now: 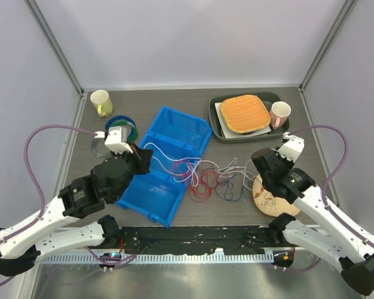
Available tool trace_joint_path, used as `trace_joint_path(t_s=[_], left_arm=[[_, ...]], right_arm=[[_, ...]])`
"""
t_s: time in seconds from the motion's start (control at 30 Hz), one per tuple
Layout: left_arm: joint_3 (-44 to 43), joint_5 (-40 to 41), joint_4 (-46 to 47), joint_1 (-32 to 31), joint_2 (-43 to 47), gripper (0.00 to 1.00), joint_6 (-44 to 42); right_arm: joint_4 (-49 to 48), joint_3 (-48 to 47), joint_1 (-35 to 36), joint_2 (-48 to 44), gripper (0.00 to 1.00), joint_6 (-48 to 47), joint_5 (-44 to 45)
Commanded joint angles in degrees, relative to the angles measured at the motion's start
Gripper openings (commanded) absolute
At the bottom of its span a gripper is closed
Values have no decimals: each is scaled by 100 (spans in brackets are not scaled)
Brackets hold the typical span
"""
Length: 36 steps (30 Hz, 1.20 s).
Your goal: Untangle the cables
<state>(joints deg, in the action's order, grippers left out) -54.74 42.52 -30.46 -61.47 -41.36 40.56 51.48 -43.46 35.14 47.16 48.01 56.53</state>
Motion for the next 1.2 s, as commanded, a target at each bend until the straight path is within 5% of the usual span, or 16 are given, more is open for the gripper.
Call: trace_joint_path(t_s=[0.0,0.03,0.07,0.27,0.4,0.57,0.73,1.03,1.17], left_arm=[[-361,-639,506,4,-519,0,-478],[-518,-779,506,4,-626,0,-496],[-598,-850,523,4,-732,0,-513],[-1459,-1272,462,4,-1655,0,-575],[-2022,-1246,339,4,-2085,0,-426],[-2120,-1141,260,4,-2306,0,-268],[-1821,-1062,522,4,-2209,0,-215],[-1742,-1176,435,4,-2025,0,-250],[-1689,-1089,339,4,-1990,0,-276]], right_arm=[[-1463,65,-7,-635,40,-1677,-1509],[-2049,249,-7,-1046,56,-2124,-2488],[-2307,329,-7,-1285,60,-2268,-2924],[-3662,892,2,-2027,67,-2832,-6383],[-4538,1348,116,-1631,73,-2736,-7402],[-5122,1771,888,-1139,76,-3006,-6526],[-6481,2147,2363,-184,78,-3491,-4039],[-9066,2342,2577,1936,77,-3694,-2877],[-9961,2456,2577,2385,68,-3562,-2762]])
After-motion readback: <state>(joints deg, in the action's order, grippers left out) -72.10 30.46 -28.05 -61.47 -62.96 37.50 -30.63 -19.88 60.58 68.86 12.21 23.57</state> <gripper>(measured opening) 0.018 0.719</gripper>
